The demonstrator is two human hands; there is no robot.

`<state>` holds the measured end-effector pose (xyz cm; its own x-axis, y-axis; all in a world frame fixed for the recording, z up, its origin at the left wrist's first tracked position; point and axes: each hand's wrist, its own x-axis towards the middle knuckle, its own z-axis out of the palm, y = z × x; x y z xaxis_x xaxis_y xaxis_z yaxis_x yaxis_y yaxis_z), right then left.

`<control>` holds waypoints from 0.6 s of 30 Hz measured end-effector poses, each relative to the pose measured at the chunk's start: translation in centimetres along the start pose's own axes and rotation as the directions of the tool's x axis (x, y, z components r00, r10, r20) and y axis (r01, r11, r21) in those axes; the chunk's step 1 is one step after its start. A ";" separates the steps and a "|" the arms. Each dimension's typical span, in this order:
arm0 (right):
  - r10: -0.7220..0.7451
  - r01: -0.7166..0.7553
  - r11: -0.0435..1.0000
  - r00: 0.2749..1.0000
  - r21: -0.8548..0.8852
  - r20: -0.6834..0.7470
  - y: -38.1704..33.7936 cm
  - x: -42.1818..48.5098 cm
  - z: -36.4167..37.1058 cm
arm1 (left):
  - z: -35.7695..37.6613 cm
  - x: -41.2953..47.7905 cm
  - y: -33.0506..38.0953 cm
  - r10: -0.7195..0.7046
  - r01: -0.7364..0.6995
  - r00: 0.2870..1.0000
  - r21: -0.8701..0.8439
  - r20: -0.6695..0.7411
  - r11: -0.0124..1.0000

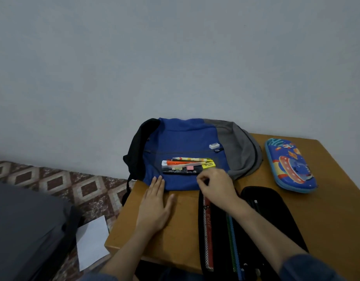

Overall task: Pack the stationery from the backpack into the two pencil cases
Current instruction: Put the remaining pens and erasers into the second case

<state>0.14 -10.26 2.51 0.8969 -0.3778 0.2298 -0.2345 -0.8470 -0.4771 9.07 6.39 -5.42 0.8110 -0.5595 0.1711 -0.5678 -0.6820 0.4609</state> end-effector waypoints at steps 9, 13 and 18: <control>-0.132 0.141 0.948 0.990 -0.286 0.051 -3.0 7.8 3.6 | 0.0 0.0 0.0 0.002 -0.002 1.000 0.002 -0.027 1.000; -0.082 0.149 0.888 0.982 -0.436 0.167 -3.7 9.0 4.7 | 0.1 -0.1 0.0 0.010 -0.010 1.000 0.008 -0.021 1.000; -0.086 0.157 0.849 0.983 -0.505 0.161 -3.7 9.0 5.6 | 0.3 -0.1 -0.4 0.015 -0.014 1.000 0.014 -0.015 1.000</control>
<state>11.18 -8.45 1.63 0.9624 -0.2382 0.1308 -0.2475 -0.9670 0.0598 9.17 6.57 -5.84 0.8046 -0.5624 0.1906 -0.5813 -0.6804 0.4462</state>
